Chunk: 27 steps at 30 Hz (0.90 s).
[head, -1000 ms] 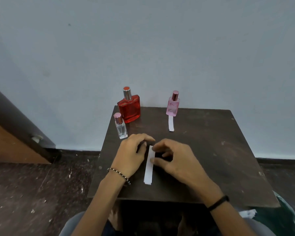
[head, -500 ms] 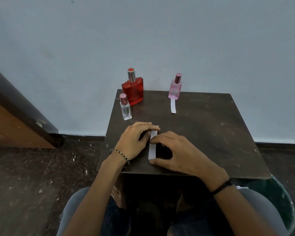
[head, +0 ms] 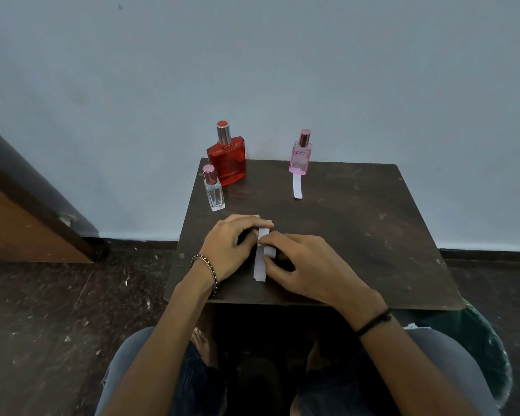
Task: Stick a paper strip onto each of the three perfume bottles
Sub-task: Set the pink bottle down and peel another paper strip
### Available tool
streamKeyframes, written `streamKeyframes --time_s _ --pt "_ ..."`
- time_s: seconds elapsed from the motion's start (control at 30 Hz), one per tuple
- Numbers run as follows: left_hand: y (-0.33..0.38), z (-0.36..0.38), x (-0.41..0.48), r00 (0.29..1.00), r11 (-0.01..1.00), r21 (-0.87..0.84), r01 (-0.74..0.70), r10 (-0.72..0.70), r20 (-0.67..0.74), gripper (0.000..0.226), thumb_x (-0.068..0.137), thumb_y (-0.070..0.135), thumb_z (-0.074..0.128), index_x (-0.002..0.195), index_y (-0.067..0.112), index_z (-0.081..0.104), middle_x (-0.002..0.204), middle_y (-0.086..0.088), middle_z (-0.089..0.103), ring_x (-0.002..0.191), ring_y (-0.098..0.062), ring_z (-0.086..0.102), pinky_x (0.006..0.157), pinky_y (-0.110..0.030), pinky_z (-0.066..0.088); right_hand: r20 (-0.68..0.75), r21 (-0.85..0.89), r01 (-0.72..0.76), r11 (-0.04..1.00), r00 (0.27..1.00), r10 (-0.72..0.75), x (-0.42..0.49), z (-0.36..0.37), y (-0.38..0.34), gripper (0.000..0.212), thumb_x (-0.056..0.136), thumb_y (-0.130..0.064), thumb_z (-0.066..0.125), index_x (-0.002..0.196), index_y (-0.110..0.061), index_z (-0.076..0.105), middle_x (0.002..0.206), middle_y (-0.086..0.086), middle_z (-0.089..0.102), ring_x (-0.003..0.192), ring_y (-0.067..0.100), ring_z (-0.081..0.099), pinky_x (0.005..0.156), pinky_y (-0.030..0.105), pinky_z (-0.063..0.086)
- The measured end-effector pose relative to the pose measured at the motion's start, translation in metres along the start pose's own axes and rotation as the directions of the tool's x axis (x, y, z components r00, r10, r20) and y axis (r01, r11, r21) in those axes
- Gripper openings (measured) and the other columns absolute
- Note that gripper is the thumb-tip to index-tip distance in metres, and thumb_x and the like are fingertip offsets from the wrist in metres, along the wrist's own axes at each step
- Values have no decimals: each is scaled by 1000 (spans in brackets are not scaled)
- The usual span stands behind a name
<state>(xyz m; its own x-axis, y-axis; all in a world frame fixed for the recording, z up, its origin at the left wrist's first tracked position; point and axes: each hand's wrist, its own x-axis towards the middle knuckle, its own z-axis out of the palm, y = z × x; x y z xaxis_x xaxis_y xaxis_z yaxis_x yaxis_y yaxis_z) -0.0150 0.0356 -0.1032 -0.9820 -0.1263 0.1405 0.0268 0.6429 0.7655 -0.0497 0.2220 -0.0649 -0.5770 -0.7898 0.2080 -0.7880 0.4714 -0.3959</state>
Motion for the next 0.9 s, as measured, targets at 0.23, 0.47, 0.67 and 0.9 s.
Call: streamKeyframes --time_s 0.23,0.47,0.67,0.9 --pt "6 1 -2 998 999 14 44 -44 -39 40 94 4 55 114 34 72 115 18 66 123 -2 54 105 -27 42 -81 -70 -30 997 996 25 1 4 2 26 93 -24 52 116 -22 62 95 -6 71 70 17 64 58 40 54" --pt "7 0 -1 997 996 48 70 -69 -20 51 90 -1 47 114 37 71 125 11 66 126 -2 52 100 -14 37 47 -35 -82 996 995 84 0 -3 1 39 86 -46 62 124 -36 58 122 -17 61 81 -5 46 73 27 52" --pt "7 0 -1 997 997 41 68 -67 -30 50 90 0 48 114 38 70 126 9 66 124 -3 53 101 -22 41 170 -82 -43 996 984 56 0 -9 -1 63 80 -69 57 133 -37 50 127 -18 54 92 -8 39 75 25 49" --pt "8 -1 -2 998 997 51 63 -61 -26 50 89 -2 49 113 34 72 123 10 68 124 -3 54 95 -9 36 103 -104 -40 994 993 50 0 -7 -1 45 86 -55 58 126 -34 56 112 -12 63 81 -1 45 71 28 50"
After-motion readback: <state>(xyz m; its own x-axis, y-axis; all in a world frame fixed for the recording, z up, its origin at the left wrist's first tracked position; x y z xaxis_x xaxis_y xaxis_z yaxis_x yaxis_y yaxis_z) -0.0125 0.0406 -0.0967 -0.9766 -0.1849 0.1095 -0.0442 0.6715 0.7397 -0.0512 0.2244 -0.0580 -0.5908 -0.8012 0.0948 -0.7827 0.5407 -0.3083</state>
